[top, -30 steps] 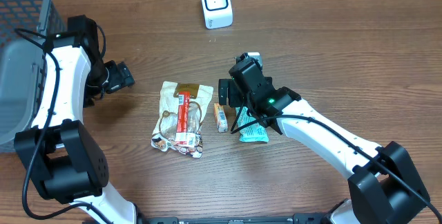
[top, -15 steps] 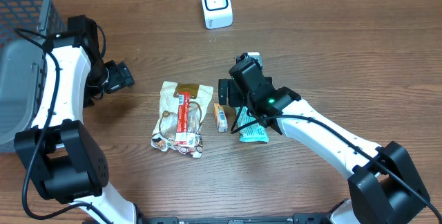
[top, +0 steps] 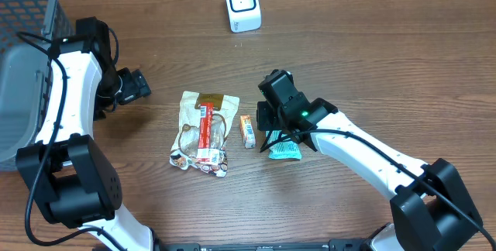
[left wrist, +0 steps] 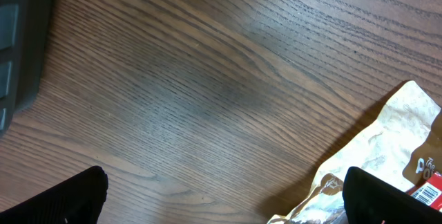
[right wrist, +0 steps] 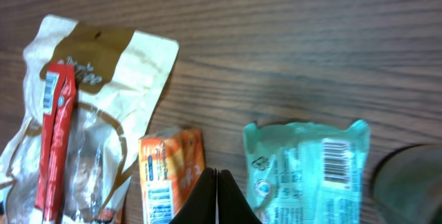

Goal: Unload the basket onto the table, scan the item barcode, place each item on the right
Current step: 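Lower the right gripper onto the small orange packet and close it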

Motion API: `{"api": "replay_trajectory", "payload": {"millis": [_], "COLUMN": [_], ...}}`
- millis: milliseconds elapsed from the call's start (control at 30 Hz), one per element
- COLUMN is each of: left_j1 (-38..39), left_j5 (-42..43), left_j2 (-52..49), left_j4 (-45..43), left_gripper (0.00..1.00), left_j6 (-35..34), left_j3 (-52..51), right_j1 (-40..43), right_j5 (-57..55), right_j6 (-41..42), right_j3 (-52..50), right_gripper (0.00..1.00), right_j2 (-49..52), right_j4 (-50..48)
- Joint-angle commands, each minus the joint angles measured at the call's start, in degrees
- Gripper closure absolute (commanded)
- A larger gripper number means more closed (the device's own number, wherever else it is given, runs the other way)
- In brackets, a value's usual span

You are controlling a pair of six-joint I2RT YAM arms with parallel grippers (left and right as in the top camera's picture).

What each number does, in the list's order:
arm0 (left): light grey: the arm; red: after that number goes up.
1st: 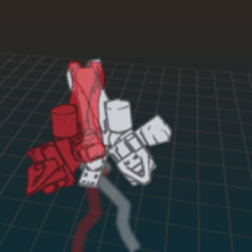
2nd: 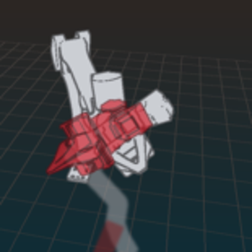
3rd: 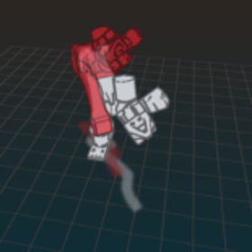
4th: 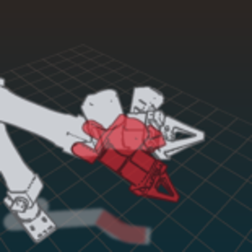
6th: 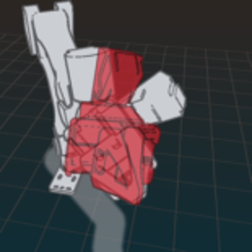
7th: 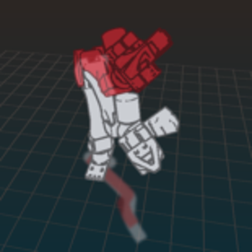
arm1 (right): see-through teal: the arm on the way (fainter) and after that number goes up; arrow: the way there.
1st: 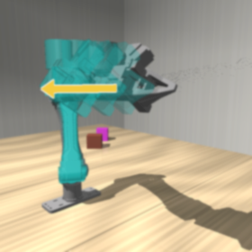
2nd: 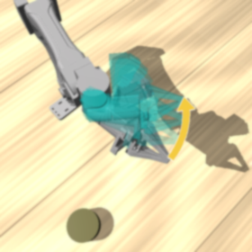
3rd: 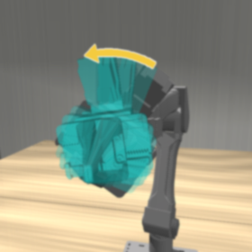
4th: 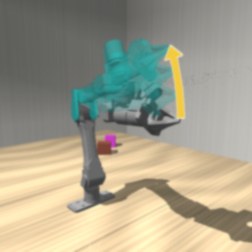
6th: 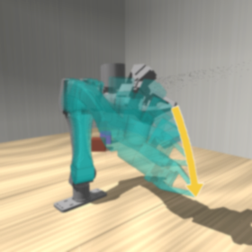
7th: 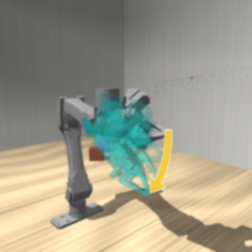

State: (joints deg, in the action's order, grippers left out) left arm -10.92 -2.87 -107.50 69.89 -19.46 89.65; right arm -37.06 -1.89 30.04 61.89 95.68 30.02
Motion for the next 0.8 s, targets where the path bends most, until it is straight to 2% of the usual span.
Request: {"api": "replay_trajectory", "payload": {"millis": [0, 267, 533, 633, 767], "left_j1": [-0.31, -0.31, -0.31, -0.31, -0.31], "left_j5": [-0.50, -0.50, -0.50, -0.50, -0.50], "left_j2": [1.11, 1.11, 1.11, 1.11, 1.11], "left_j4": [0.09, 0.09, 0.09, 0.09, 0.09], "left_gripper": [0.00, 0.00, 0.00, 0.00, 0.00], "left_j6": [0.20, 0.20, 0.20, 0.20, 0.20], "left_j3": [0.83, 0.83, 0.83, 0.83, 0.83], "right_j1": [-1.62, -5.97, -10.43, -9.33, -4.68], "right_j5": [3.10, 3.63, 9.55, 8.66, 4.44], "right_j6": [0.63, 2.99, 2.93, -2.58, -1.92], "right_j3": [-3.26, -5.49, -5.49, -3.15, -1.46], "right_gripper": [0.96, 0.95, 0.95, 0.91, 0.90], "right_j2": [-0.98, 1.53, 2.60, 0.87, -1.18], "right_j4": [-2.84, -7.69, -14.78, -15.54, -13.51]}}
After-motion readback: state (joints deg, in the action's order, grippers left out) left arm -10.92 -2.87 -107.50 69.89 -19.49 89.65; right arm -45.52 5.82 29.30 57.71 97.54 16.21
